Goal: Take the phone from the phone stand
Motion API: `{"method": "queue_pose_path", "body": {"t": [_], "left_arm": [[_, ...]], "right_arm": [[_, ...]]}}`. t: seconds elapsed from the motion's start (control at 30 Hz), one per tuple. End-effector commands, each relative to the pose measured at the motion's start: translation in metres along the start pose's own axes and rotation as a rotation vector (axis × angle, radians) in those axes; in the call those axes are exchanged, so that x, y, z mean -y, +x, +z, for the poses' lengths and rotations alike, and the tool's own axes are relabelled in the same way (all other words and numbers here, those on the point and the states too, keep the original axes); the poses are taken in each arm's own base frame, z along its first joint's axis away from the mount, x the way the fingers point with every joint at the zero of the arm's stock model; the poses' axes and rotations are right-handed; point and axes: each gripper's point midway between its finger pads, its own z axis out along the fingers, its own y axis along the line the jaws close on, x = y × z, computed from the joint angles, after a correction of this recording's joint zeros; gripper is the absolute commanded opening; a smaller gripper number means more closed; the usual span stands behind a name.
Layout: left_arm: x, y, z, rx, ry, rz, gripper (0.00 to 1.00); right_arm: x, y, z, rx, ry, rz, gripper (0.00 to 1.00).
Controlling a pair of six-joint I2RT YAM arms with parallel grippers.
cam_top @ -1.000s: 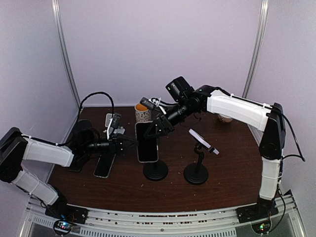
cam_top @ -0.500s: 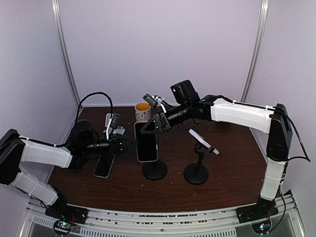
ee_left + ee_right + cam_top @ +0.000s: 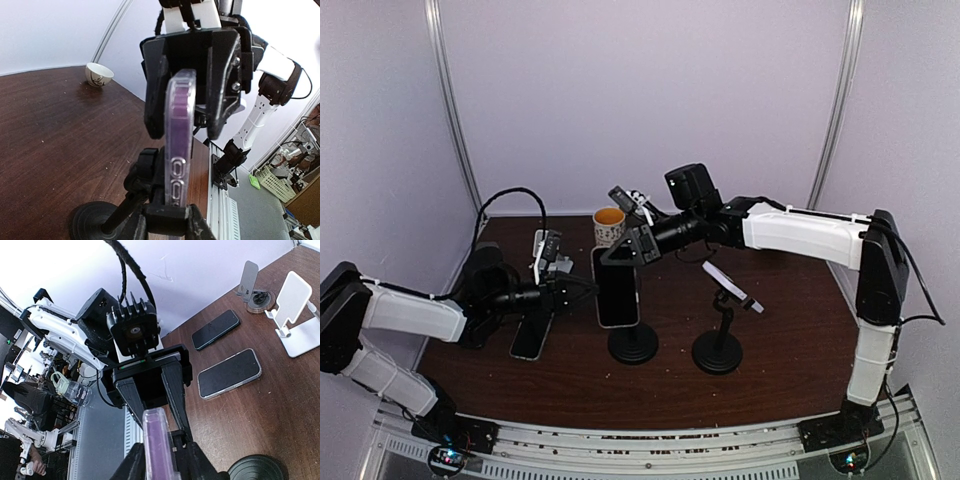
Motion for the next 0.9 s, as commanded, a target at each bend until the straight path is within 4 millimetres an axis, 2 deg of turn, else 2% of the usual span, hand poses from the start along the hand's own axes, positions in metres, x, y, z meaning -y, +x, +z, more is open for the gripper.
{"method": "queue_pose_path", "body": {"t": [0.0, 0.13, 0.27, 0.3, 0.47, 0.53, 0.77, 0.87], "left_arm": [[0.011, -0.03, -0.003, 0.129, 0.021, 0.081, 0.0], [0.01, -0.03, -0.004, 0.135, 0.014, 0.08, 0.0], [0.011, -0.03, -0.003, 0.129, 0.022, 0.082, 0.0], [0.012, -0.029, -0.003, 0.122, 0.024, 0.084, 0.05], [0.021, -0.024, -0.006, 0.078, 0.048, 0.124, 0.34], [0.023, -0.021, -0.011, 0.055, 0.026, 0.173, 0.41], [0.01, -0.024, -0.032, 0.01, -0.195, 0.436, 0.66], [0.007, -0.016, -0.044, -0.021, -0.328, 0.627, 0.7]], "right_arm": [[0.006, 0.007, 0.01, -0.008, -0.026, 0.017, 0.26], [0.009, 0.011, 0.013, -0.017, -0.034, 0.028, 0.26], [0.007, 0.011, 0.012, -0.022, -0.044, 0.017, 0.04], [0.006, 0.012, 0.012, -0.026, -0.047, 0.011, 0.0], [-0.004, 0.016, 0.007, -0.052, -0.077, -0.028, 0.0], [-0.008, 0.018, 0.007, -0.067, -0.093, -0.041, 0.0], [-0.013, 0.021, 0.005, -0.112, -0.111, -0.085, 0.0], [-0.011, 0.02, 0.005, -0.129, -0.107, -0.112, 0.0]]}}
